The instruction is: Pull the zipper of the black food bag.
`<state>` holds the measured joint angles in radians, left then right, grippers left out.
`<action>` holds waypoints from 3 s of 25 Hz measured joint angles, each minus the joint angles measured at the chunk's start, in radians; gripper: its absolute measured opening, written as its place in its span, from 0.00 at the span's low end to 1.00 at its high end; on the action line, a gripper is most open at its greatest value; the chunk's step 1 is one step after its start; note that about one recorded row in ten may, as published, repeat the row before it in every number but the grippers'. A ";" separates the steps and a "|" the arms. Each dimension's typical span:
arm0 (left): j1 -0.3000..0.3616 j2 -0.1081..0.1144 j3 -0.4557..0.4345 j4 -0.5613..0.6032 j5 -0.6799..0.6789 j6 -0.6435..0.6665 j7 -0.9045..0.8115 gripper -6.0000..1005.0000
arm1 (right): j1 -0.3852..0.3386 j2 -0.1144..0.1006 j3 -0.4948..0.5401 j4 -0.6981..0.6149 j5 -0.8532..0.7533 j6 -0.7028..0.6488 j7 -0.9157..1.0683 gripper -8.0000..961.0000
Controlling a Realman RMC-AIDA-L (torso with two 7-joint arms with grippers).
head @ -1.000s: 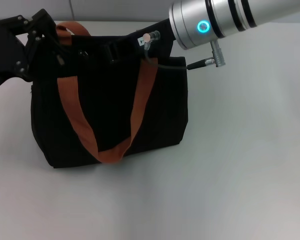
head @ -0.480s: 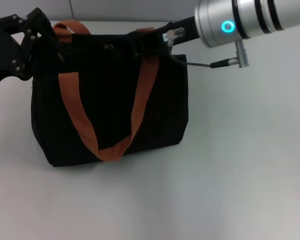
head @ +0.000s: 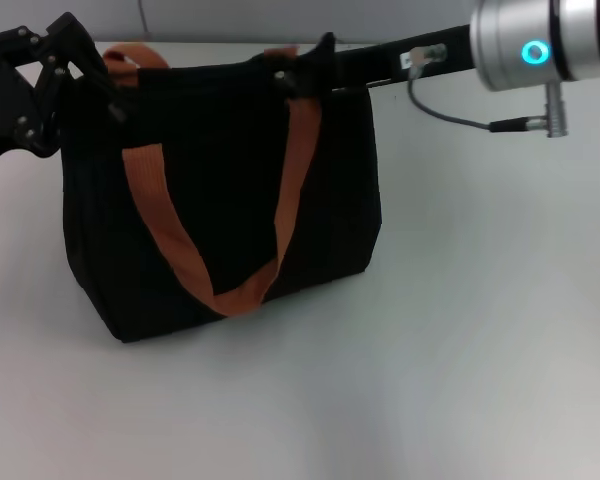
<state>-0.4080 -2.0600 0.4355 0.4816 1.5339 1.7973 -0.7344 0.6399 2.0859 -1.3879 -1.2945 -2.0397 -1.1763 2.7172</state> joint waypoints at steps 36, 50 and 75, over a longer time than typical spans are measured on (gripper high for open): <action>0.027 0.006 0.005 -0.023 0.005 -0.073 -0.097 0.12 | -0.172 -0.043 0.296 0.585 0.451 -0.666 -1.409 0.74; 0.043 0.085 0.014 0.169 0.213 -0.007 -0.445 0.39 | -0.171 -0.033 0.294 0.689 0.421 -0.615 -1.540 0.77; 0.045 0.132 0.199 0.341 0.186 0.217 -0.706 0.82 | -0.160 -0.010 0.286 0.705 0.354 -0.460 -1.554 0.77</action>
<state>-0.3627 -1.9284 0.6349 0.8225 1.7201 2.0141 -1.4404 0.4800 2.0755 -1.1016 -0.5895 -1.6861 -1.6366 1.1628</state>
